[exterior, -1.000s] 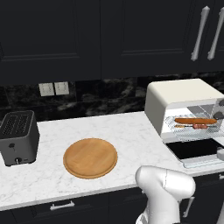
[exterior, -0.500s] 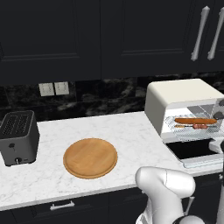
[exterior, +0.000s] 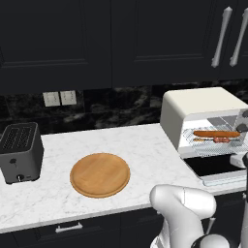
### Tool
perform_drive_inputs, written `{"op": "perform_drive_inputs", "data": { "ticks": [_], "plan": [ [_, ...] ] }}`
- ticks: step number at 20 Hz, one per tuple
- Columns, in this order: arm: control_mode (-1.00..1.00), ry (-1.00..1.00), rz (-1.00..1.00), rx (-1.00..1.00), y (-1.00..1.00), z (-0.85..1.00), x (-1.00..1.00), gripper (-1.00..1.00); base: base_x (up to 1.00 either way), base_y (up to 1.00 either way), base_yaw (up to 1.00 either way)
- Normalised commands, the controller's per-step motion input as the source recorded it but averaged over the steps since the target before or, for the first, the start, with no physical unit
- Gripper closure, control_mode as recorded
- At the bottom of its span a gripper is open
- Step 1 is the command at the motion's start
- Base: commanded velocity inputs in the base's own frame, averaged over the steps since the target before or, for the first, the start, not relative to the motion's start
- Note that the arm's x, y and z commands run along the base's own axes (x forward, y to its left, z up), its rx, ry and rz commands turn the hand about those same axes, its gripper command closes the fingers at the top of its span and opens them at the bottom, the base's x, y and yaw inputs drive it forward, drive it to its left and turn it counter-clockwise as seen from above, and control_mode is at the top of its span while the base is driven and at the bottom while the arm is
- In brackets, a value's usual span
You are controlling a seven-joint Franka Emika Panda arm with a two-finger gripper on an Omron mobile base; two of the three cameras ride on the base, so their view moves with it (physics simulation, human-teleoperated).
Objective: Pick up the kebab skewer and baguette bread, and place them inside the toaster oven. Close the toaster oven door and start by setting the timer.
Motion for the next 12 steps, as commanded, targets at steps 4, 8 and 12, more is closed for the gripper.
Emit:
{"op": "perform_drive_inputs", "data": {
  "ticks": [4, 8, 12],
  "plan": [
    [-1.0, -0.02, 0.0, 0.0, 0.0, -0.11, 0.08, -1.0, 0.0, 0.0, 0.0],
    [-1.0, -0.04, 0.0, 0.0, 0.0, -0.02, 0.21, -1.0, 0.0, 0.0, 0.0],
    [-1.0, -0.01, 0.0, 0.0, 0.0, 0.0, 0.14, -1.0, 0.0, 0.0, 0.0]
  ]
}}
